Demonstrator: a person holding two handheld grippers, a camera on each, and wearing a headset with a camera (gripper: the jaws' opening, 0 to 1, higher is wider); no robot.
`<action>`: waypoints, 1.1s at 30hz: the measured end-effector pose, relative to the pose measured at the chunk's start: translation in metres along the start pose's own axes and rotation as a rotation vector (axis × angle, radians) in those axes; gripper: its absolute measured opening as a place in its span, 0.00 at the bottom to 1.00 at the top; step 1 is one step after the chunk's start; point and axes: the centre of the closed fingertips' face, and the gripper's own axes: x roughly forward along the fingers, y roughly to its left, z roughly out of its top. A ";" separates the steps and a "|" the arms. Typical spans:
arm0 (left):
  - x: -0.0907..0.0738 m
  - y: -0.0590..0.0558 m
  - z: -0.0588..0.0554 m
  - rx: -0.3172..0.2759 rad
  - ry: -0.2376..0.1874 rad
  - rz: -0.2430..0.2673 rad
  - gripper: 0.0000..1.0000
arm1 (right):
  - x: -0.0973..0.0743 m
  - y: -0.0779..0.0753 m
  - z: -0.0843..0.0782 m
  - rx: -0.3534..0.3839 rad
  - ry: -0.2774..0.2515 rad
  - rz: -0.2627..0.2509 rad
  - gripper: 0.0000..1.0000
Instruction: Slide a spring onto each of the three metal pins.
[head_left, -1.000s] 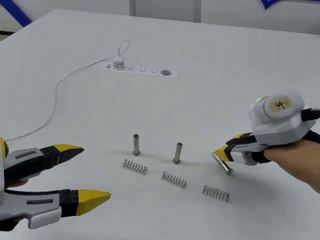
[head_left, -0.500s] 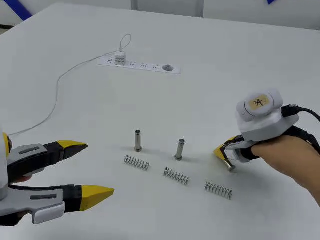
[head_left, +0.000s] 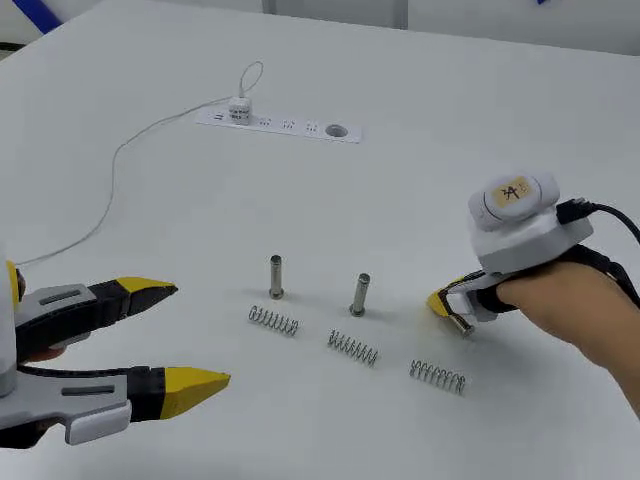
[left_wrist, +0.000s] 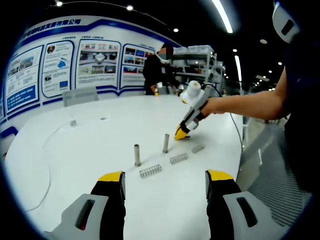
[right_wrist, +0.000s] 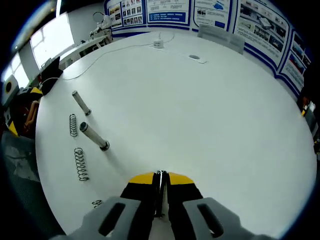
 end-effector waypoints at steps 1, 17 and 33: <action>0.000 0.000 0.000 -0.001 -0.001 -0.001 0.66 | 0.001 -0.001 0.001 0.001 0.007 0.002 0.10; -0.003 0.001 0.005 -0.004 -0.014 0.008 0.64 | -0.007 -0.008 0.004 0.007 -0.030 -0.023 0.09; -0.003 -0.003 0.009 0.010 -0.015 -0.001 0.63 | -0.035 0.007 0.011 0.024 -0.132 -0.013 0.09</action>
